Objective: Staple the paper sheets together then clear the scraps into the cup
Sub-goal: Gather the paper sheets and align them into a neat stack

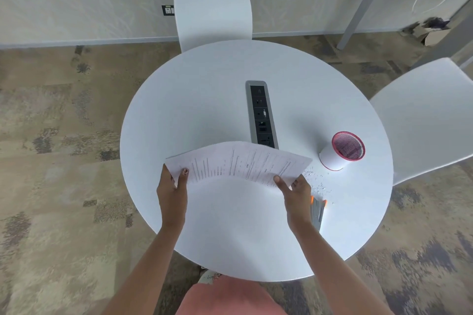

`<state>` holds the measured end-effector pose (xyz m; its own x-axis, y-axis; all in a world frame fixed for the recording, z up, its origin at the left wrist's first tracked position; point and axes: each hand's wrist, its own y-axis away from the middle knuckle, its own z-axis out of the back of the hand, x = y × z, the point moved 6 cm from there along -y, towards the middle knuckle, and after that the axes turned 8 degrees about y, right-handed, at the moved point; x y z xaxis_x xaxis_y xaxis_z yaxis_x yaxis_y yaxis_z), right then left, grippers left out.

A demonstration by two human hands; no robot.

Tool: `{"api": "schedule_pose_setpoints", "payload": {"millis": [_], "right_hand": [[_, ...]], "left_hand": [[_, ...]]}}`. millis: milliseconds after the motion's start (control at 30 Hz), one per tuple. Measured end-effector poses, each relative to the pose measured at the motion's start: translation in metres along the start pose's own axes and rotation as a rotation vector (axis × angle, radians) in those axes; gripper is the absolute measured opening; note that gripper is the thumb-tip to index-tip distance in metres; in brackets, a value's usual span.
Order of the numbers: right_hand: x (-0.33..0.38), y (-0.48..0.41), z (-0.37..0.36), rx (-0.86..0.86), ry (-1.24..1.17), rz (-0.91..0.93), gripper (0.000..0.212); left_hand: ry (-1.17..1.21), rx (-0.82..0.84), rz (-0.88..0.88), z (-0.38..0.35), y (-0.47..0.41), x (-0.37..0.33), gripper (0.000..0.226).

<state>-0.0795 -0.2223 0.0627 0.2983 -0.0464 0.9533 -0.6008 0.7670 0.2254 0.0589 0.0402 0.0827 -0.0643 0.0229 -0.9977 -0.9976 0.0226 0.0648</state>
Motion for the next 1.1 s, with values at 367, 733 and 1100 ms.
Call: {"api": "schedule_pose_setpoints", "payload": {"millis": [367, 733, 1100], "right_hand": [[-0.002, -0.007, -0.003, 0.025, -0.083, -0.014, 0.02], [-0.041, 0.005, 0.009, -0.093, 0.026, -0.191, 0.052], [0.009, 0.013, -0.066, 0.283, -0.68, -0.31, 0.038]], "left_hand": [[-0.051, 0.002, 0.022, -0.002, 0.001, 0.003, 0.024], [-0.252, -0.119, 0.062, 0.001, -0.009, 0.002, 0.038], [0.237, -0.023, 0.218, -0.019, -0.009, 0.009, 0.019]]}}
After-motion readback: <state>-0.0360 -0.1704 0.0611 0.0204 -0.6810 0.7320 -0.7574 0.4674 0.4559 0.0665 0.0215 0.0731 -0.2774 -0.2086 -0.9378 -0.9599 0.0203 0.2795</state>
